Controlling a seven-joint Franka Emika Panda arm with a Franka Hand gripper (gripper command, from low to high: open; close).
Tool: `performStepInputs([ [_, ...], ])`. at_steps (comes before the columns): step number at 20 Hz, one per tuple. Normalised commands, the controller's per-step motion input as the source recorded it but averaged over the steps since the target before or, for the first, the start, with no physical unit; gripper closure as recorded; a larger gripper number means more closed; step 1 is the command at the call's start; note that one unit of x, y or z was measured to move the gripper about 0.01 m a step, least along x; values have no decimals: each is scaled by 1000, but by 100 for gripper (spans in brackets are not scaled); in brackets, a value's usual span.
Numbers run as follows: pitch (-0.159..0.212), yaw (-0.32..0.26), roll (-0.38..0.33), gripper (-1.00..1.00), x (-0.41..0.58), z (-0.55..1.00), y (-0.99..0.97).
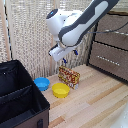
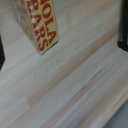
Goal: Move your gripper towards the bottom drawer handle. Grasp the handle gently with your gripper. Apply gentle outward force to slide the bottom drawer open.
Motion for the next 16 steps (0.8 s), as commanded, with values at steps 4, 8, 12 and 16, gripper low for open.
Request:
performStepInputs([
  [4,0,86,-375,-100,-31,0,-231],
  [8,0,83,-375,-100,-31,0,-264],
  [12,0,87,-370,-100,-11,-7,-303],
  [16,0,104,-353,-100,49,-113,-261],
])
